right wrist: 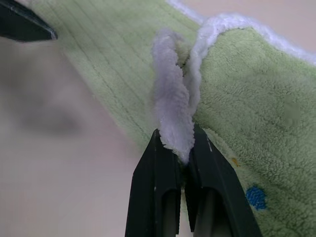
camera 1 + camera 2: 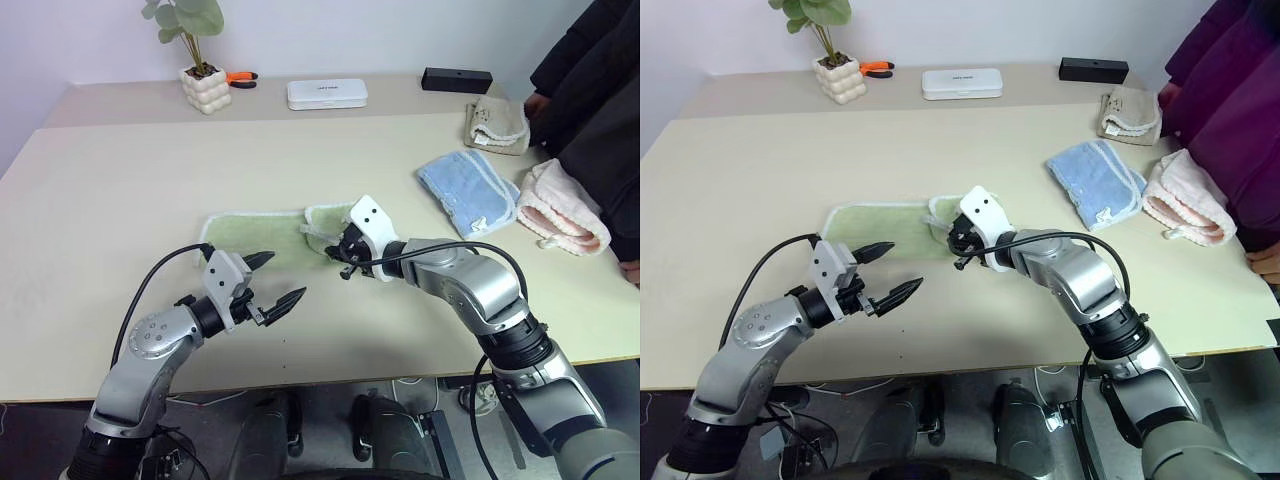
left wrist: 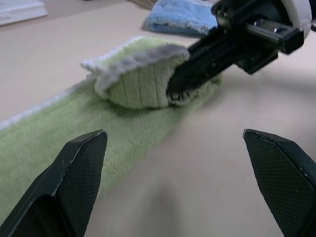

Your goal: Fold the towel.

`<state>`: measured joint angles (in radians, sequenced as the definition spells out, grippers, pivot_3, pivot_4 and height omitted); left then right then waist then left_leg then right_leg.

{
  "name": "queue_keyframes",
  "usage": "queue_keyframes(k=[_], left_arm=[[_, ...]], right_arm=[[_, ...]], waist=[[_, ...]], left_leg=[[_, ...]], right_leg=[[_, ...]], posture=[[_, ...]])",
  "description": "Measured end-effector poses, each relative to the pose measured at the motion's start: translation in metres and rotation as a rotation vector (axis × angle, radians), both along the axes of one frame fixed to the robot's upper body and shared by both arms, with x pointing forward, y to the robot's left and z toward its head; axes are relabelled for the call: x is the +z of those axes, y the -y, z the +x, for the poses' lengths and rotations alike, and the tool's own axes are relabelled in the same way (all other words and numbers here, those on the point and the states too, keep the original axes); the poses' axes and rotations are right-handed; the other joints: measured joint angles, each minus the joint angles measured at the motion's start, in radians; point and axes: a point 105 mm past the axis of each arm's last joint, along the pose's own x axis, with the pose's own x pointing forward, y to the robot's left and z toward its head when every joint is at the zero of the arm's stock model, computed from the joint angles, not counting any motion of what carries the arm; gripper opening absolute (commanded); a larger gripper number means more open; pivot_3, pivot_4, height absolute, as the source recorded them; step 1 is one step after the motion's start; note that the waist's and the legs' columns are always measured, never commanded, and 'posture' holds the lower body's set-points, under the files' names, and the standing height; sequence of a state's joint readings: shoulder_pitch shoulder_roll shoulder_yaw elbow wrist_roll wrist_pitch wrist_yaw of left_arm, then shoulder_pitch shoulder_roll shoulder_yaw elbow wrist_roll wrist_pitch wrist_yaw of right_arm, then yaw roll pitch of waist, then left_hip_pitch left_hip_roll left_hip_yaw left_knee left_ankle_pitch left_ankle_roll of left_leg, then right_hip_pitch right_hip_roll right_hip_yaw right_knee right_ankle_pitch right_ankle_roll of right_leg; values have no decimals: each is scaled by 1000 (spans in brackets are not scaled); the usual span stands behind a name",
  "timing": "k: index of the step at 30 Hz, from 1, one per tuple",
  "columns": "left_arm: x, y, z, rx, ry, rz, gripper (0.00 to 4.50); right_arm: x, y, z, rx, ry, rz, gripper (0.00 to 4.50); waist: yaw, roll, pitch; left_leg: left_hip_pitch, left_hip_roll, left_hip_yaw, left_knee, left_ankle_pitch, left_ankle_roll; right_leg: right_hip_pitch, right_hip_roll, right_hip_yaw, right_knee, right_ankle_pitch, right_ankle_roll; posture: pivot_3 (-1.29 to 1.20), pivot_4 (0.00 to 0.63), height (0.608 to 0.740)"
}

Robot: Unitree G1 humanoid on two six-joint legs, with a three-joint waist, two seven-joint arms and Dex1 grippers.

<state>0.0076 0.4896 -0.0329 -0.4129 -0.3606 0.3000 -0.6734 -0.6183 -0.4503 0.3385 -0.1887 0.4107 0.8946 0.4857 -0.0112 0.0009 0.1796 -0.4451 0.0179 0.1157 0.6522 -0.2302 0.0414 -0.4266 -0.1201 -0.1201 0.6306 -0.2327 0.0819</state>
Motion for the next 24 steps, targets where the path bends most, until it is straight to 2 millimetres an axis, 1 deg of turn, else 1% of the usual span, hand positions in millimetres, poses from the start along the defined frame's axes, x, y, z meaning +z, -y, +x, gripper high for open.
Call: queue_keyframes(k=[2,3,4,6,8,11,14,15,17,18,20,21,22,24], left_arm=[[1,0,-1,3,3,0,4500],[1,-1,-1,7,3,0,4500],[0,-2,-1,11,2,0,4500],[-1,-3,-3,13,-2,1,4500],[-1,-4,-3,18,-2,1,4500],[0,-8,-2,35,-2,-2,4500],[2,-16,0,78,-5,-21,4500],[3,-19,0,92,-7,-26,4500],[3,-26,0,119,-12,-38,4500],[3,-28,0,131,-16,-39,4500],[2,-32,-1,144,-24,-49,4500],[2,-34,-1,156,-28,-55,4500],[2,-37,-1,172,-32,-56,4500],[-1,-43,-3,208,-50,-80,4500]], right_arm=[[0,-1,-1,9,-4,8,939],[1,-2,-1,14,-6,14,1376],[2,-1,-1,19,-6,19,1912],[9,4,-1,31,15,33,2833],[20,11,-5,54,53,54,2833],[36,18,-11,81,77,140,2833],[51,26,-8,50,91,233,1952],[51,27,-5,35,92,239,1471],[46,28,4,2,88,237,436],[42,27,8,-11,88,229,42],[30,25,15,-32,81,203,42],[24,20,18,-27,81,189,42],[16,14,19,-14,81,170,42],[-8,-4,17,44,70,106,42]], waist=[[0,0,0],[0,0,0],[0,0,0],[3,0,0],[4,0,0],[2,0,0],[-2,0,0],[-2,0,0],[-2,0,0],[-2,0,0],[-1,0,0],[-1,0,0],[-2,0,0],[-5,0,0]], left_leg=[[0,0,0,0,0,0],[0,0,0,0,0,0],[0,0,0,0,0,0],[0,0,0,0,0,0],[0,0,0,0,0,0],[0,0,0,0,0,0],[1,0,0,0,0,0],[1,0,0,0,0,0],[1,0,0,0,0,0],[1,0,0,0,0,0],[0,0,0,0,0,0],[0,0,0,0,0,0],[0,0,0,0,0,0],[1,0,0,0,0,0]], right_leg=[[0,0,0,0,0,0],[0,0,0,0,0,0],[0,0,0,0,0,0],[0,0,0,0,0,0],[0,0,0,-1,0,0],[0,0,0,0,0,0],[0,0,0,0,0,0],[0,0,0,0,0,0],[0,0,0,0,0,0],[0,0,0,0,0,0],[0,0,0,0,0,0],[0,0,0,0,0,0],[0,0,0,0,0,0],[0,0,0,0,0,0]], posture=[[0,150,733],[0,150,733],[0,150,733],[0,150,733],[0,150,733],[0,150,733],[0,150,733],[0,150,733],[0,150,733],[0,150,733],[0,150,733],[0,150,733],[0,150,733],[0,150,733]])
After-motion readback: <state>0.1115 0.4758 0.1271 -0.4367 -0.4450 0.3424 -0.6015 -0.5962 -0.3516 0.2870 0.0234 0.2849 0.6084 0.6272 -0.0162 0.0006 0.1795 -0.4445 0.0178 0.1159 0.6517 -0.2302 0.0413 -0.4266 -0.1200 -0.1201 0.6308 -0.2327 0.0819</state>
